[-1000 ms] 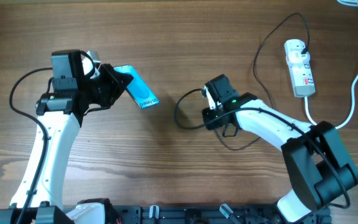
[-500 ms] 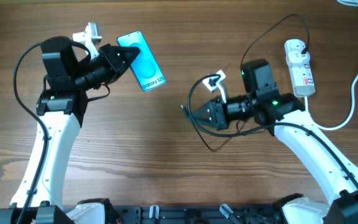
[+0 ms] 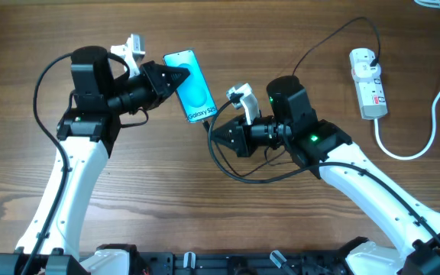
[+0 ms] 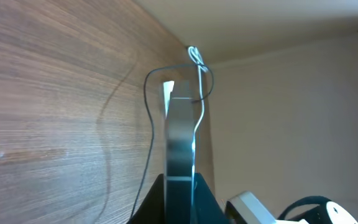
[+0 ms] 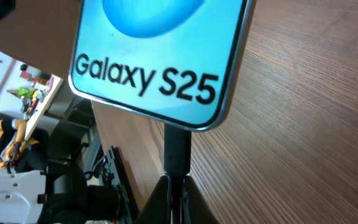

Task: Plug charger to phone and switch on socket
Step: 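Carry the plug to the phone's bottom port held by left gripper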

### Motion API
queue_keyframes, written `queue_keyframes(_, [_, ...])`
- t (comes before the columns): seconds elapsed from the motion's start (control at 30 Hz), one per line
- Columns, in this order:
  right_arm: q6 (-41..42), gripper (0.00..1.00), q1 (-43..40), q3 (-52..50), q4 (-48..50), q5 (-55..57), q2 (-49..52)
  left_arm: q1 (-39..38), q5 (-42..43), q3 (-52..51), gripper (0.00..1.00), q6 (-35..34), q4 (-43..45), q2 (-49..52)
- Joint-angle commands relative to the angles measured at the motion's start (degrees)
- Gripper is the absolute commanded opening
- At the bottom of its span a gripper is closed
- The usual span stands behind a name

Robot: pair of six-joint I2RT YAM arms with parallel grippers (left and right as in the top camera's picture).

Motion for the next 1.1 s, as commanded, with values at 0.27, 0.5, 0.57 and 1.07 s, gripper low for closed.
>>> queue_keyframes(0.27, [0.5, 0.05, 0.3, 1.3, -1.5, 0.3, -3.7, -0.2, -3.4, 0.7, 0.04, 3.8, -1.1, -0.9])
queue_keyframes(0.5, [1.5, 0.05, 3.2, 1.3, -0.6, 5.4, -3.7, -0.3, -3.4, 0.7, 0.04, 3.8, -1.5, -0.9])
queue_keyframes(0.57, [1.5, 0.05, 3.2, 1.3, -0.6, 6.8, -3.7, -0.3, -3.4, 0.7, 0.04, 4.0, -2.7, -0.9])
queue_keyframes(1.07, [1.5, 0.04, 3.2, 1.3, -2.2, 7.8, -3.7, -0.3, -4.5, 0.7, 0.04, 4.2, -2.9, -0.9])
